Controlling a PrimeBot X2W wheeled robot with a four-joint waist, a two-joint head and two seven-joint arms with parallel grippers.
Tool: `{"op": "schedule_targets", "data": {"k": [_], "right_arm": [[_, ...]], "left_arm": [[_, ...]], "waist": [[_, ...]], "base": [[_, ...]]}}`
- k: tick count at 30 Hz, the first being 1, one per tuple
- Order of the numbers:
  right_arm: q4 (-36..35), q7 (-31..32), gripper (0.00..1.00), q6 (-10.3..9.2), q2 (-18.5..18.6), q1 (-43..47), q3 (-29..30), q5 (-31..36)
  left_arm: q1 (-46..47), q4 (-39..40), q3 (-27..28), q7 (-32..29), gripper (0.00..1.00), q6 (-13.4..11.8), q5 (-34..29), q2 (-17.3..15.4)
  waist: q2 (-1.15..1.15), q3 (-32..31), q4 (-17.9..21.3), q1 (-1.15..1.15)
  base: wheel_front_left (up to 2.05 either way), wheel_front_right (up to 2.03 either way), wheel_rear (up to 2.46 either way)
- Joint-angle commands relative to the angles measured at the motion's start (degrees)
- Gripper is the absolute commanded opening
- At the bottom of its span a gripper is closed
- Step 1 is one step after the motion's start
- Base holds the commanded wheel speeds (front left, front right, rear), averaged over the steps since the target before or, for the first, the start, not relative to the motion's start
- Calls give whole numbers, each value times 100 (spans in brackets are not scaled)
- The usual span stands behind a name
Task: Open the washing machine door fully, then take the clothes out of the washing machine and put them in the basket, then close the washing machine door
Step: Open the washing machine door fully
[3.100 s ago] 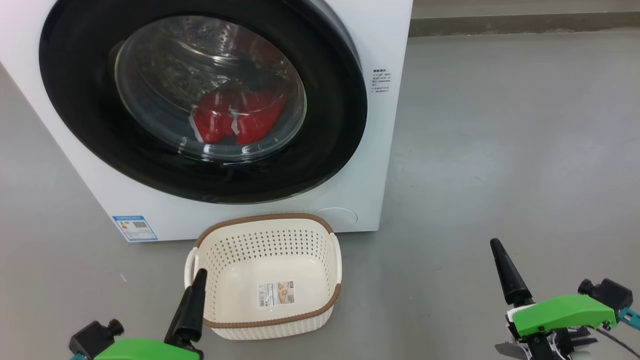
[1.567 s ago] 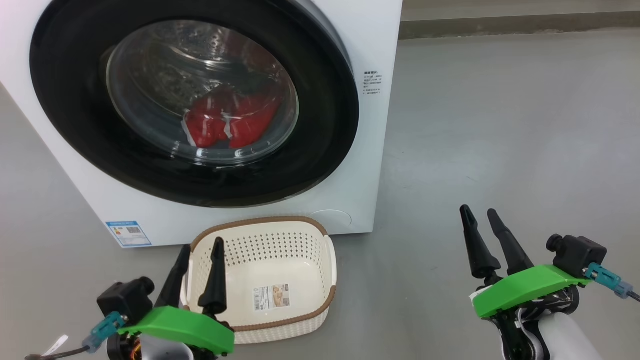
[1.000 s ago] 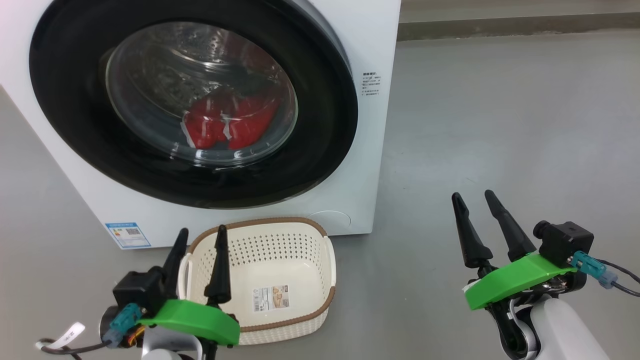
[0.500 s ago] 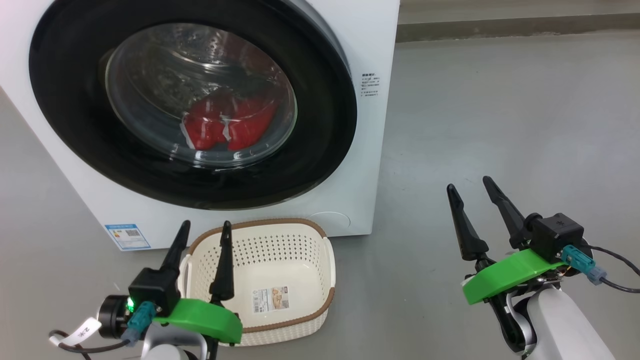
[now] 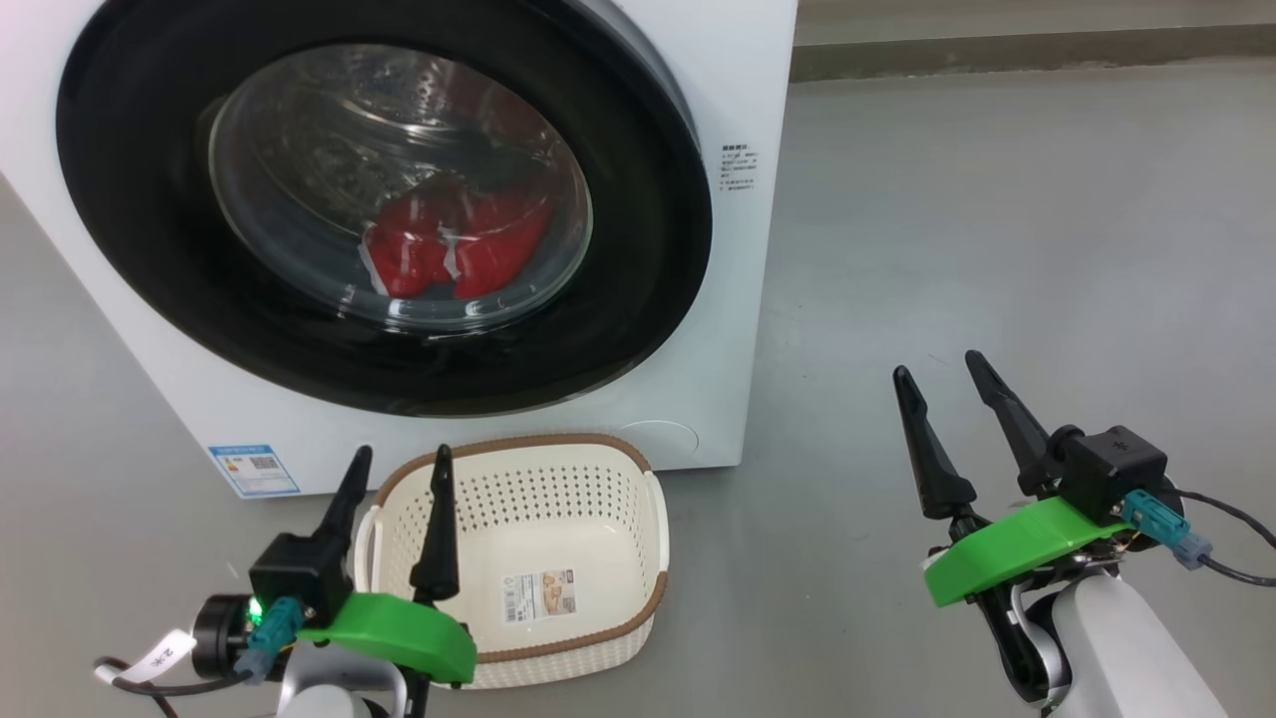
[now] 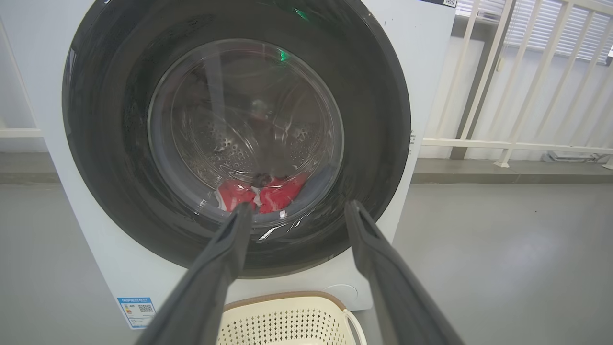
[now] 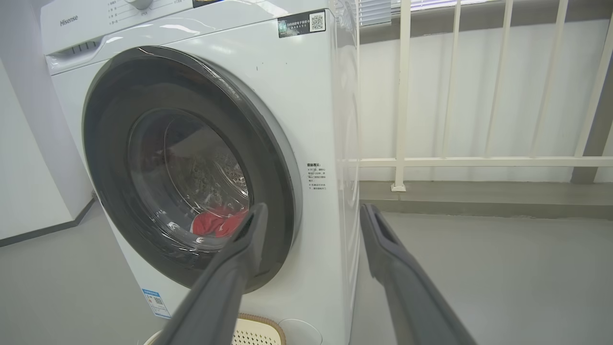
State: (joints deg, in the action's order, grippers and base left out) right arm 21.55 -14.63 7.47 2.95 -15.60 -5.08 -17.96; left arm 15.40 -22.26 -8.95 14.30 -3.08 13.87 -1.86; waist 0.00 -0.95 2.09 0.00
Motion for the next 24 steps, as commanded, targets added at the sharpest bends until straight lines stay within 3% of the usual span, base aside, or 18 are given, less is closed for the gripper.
{"op": "schedule_targets", "data": {"k": [1, 20, 21, 22, 23, 24], "right_arm": [[-128, -37, 100, 2, -7, -213, -123, 11], [-311, -37, 100, 2, -7, -456, 20, -61], [-307, -37, 87, 2, -7, -488, 15, -59], [-303, -37, 38, 2, -7, -528, 14, -47], [-303, -37, 5, 2, -7, -572, 24, -46], [-288, -37, 0, 2, -7, -615, 27, -58]], "left_arm": [[245, 104, 211, 70, 100, -13, 17, -102], [431, 366, 125, 70, 100, -28, 131, -102], [448, 388, 123, 70, 100, -24, 130, -102], [464, 407, 119, 70, 100, -21, 131, -102], [483, 431, 111, 70, 100, -20, 130, -102], [501, 452, 96, 70, 100, -20, 133, -102]], "waist": [[0, -1, 0, 0], [0, 648, -172, 0], [0, 700, -184, 0], [0, 757, -195, 0], [0, 819, -209, 0], [0, 877, -223, 0]], "base": [[0, 0, 0], [0, 0, 0], [0, 0, 0], [0, 0, 0], [0, 0, 0], [0, 0, 0]]}}
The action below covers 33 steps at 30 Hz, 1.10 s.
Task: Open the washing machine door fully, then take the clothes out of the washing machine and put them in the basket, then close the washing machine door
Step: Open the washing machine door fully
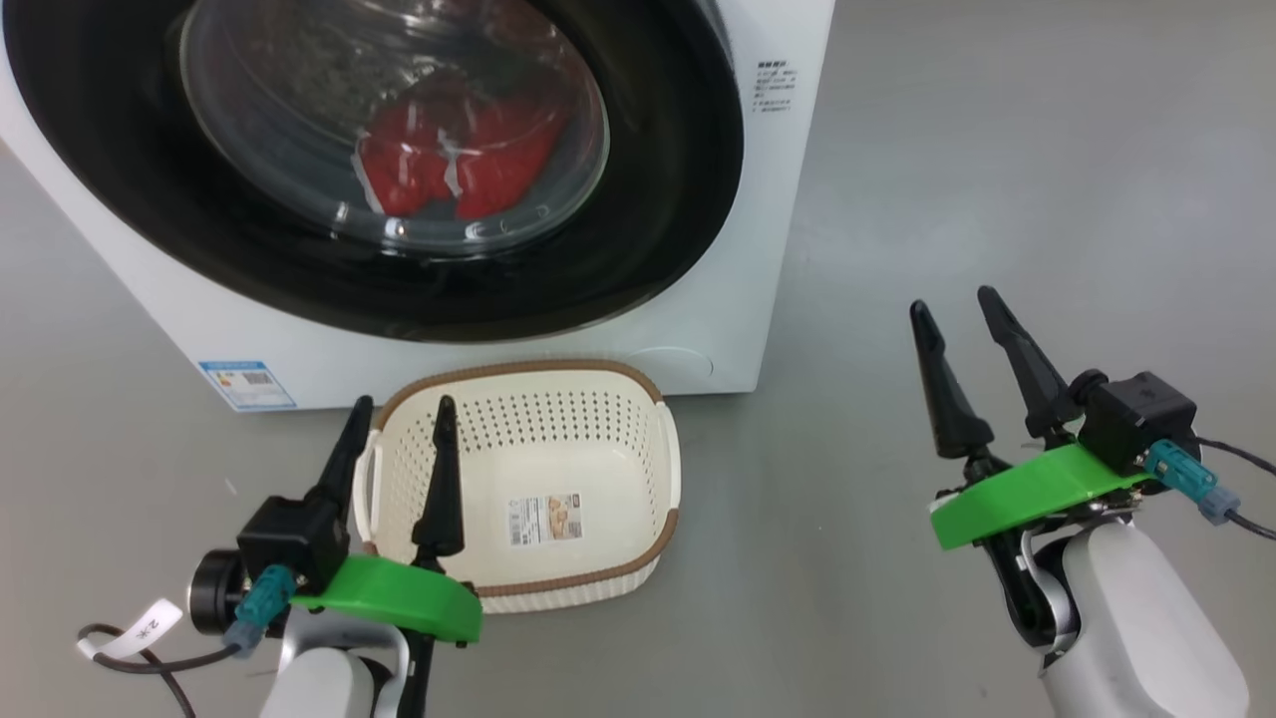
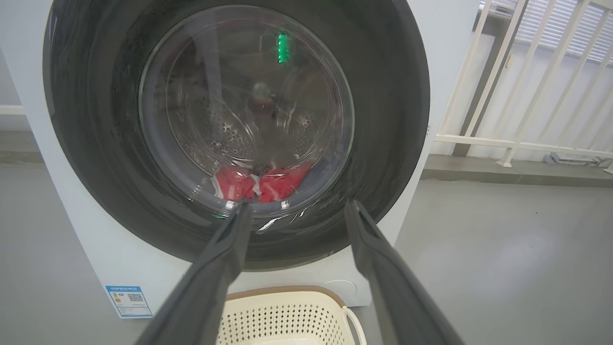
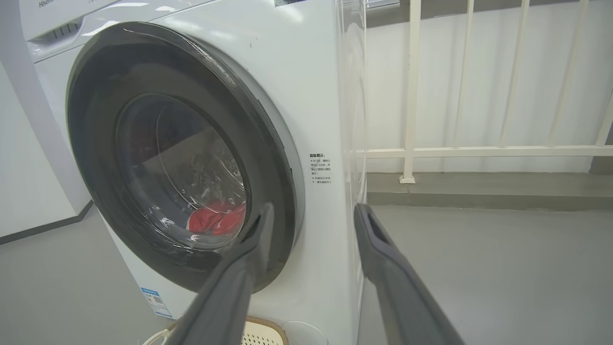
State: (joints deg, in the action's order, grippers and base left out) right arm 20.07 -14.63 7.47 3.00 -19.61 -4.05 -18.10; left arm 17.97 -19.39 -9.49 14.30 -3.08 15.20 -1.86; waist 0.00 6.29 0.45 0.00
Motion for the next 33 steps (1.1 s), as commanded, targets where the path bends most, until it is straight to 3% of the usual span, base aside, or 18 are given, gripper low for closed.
{"op": "schedule_targets", "data": {"k": [1, 16, 20, 33], "right_arm": [[-134, -37, 0, 2, -13, -263, -58, -77], [199, 27, 0, 2, -13, -1376, 29, -1836], [291, 254, 0, 2, -13, -1743, 61, -2436], [608, 1193, 0, 2, 83, -2702, 259, -3534]], "left_arm": [[265, 188, 132, 70, 100, -22, 2, -102], [543, 460, -1, 70, 100, 44, -184, -108], [616, 567, -2, 70, 100, 73, -191, -106], [735, 1075, -143, 70, 100, 67, -506, -105]], "waist": [[0, 212, -74, 0], [0, 984, -281, 0], [0, 1174, -343, 0], [0, 1600, -580, 0]], "base": [[0, 0, 0], [0, 0, 0], [0, 0, 0], [0, 0, 0]]}}
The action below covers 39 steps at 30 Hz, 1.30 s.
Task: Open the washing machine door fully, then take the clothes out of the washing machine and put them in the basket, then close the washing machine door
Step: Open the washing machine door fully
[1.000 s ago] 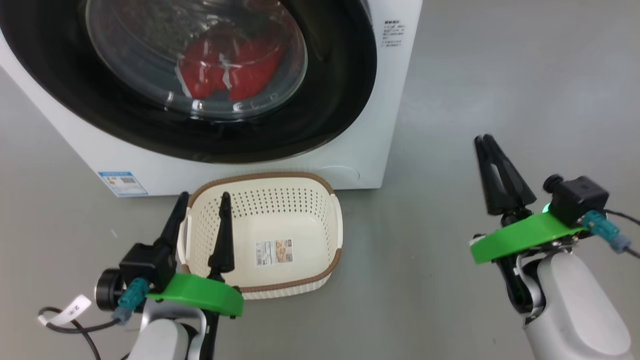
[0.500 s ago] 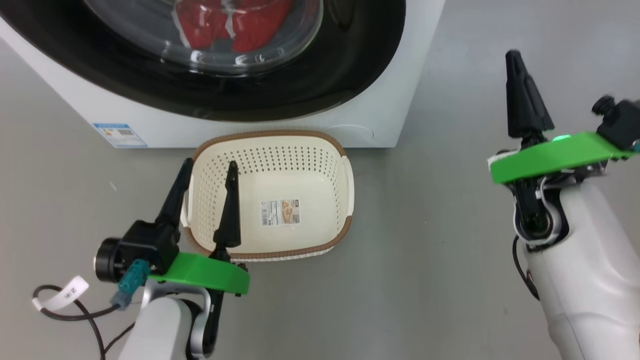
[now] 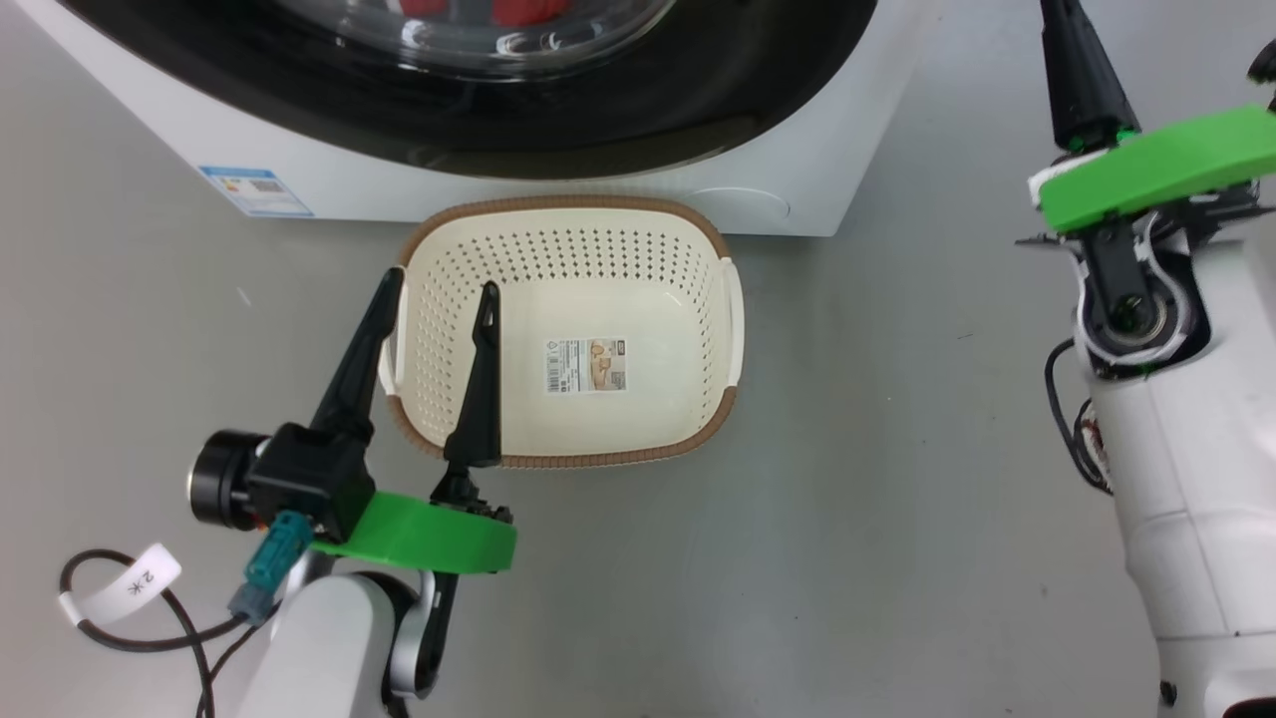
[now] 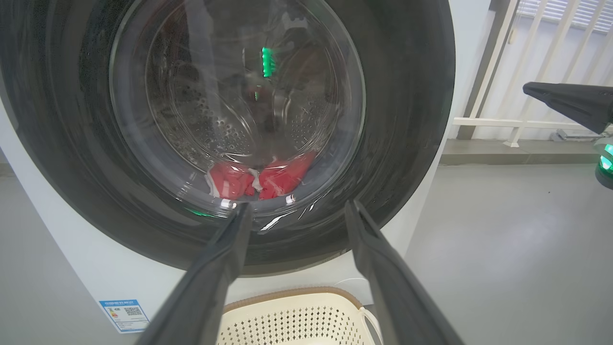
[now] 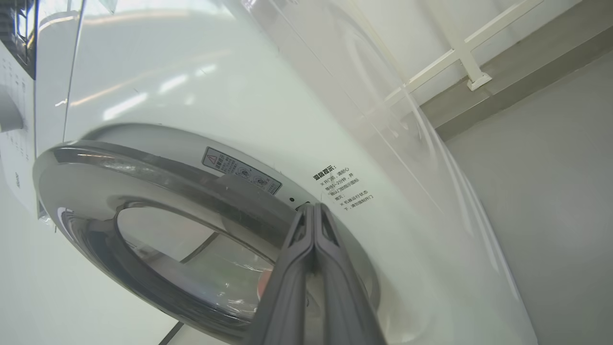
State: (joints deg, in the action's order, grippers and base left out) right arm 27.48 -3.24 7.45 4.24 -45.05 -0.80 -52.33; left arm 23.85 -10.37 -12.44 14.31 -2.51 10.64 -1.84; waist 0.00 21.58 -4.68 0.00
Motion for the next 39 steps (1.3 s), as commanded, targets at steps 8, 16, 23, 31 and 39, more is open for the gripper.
{"op": "schedule_targets", "data": {"k": [8, 16, 23, 31, 39], "right_arm": [[176, 887, 0, 3, 93, -767, 104, -938], [634, 1579, 0, 3, 211, -1372, 141, -1244], [971, 2034, 0, 3, 274, -1754, 200, -1433], [1196, 2363, 0, 3, 318, -2094, 301, -1615], [1392, 2706, 0, 3, 331, -2351, 278, -1670]], "left_arm": [[142, 327, 103, 69, 100, 27, 5, -105], [162, 331, 2, 69, 100, 12, 58, -105], [170, 339, -109, 69, 100, -26, 79, -104], [198, 333, -204, 69, 100, -46, 99, -104], [258, 329, -271, 69, 100, -52, 104, -104]], "waist": [[0, 227, -195, 0], [0, 353, -317, 0], [0, 472, -429, 0], [0, 579, -531, 0], [0, 678, -654, 0]], "base": [[0, 0, 0], [0, 0, 0], [0, 0, 0], [0, 0, 0], [0, 0, 0]]}}
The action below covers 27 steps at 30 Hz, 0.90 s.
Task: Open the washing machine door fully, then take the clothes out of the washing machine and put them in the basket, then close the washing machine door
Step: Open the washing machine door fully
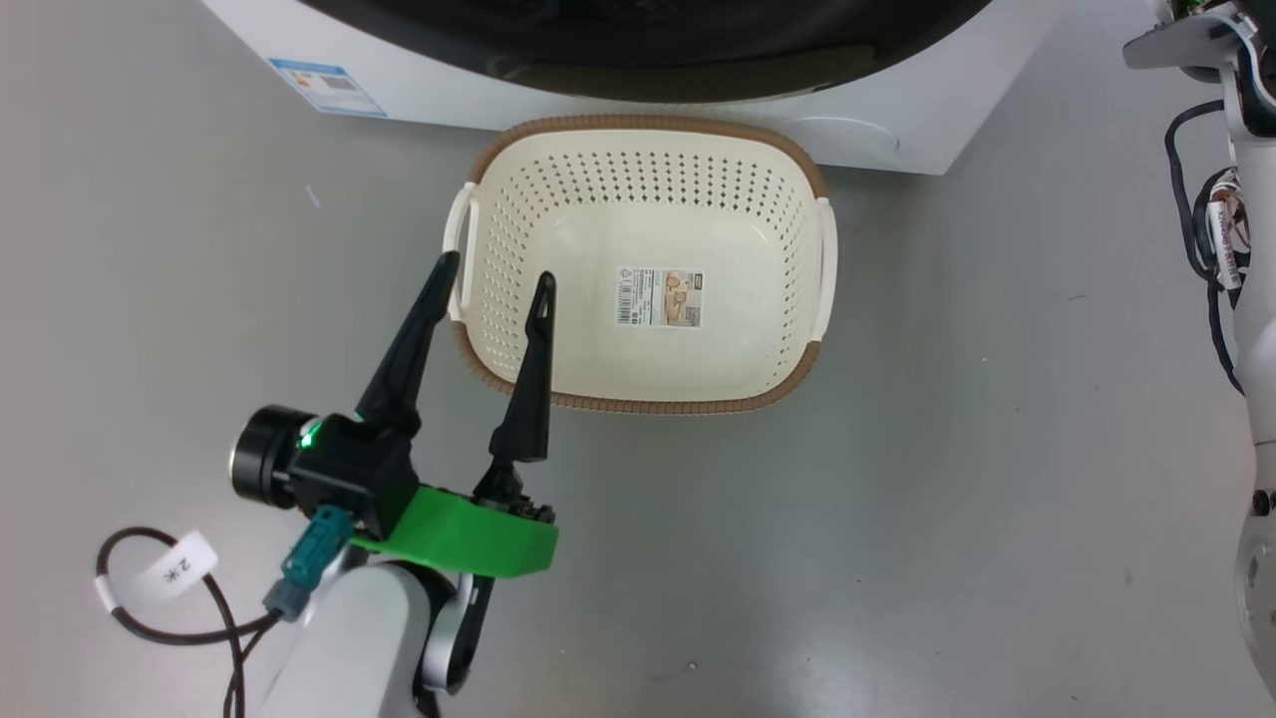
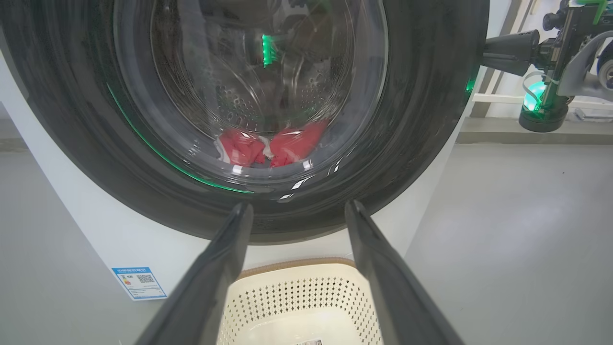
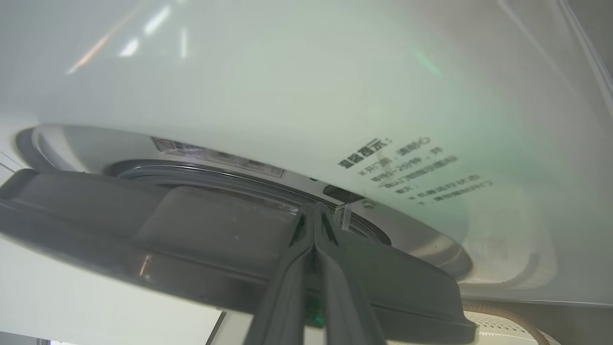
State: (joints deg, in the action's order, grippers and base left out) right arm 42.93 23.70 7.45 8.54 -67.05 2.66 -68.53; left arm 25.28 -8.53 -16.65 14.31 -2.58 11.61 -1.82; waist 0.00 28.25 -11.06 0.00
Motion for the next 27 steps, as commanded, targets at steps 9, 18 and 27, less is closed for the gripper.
{"op": "schedule_targets", "data": {"k": [9, 18, 27], "right_arm": [[-28, 426, 0, 3, -148, -224, -181, -104], [-122, 844, 0, 3, -236, -157, -248, -219], [-328, 1208, 0, 3, -318, 14, -277, -304]], "left_arm": [[151, 99, 82, 69, 100, -73, 63, -106], [134, 117, 119, 69, 100, -83, 62, -106], [142, 113, 170, 69, 100, -61, 11, -106]], "waist": [[0, -2, -134, 0], [0, -21, -82, 0], [0, -77, 27, 0]], "base": [[0, 0, 0], [0, 0, 0], [0, 0, 0]]}}
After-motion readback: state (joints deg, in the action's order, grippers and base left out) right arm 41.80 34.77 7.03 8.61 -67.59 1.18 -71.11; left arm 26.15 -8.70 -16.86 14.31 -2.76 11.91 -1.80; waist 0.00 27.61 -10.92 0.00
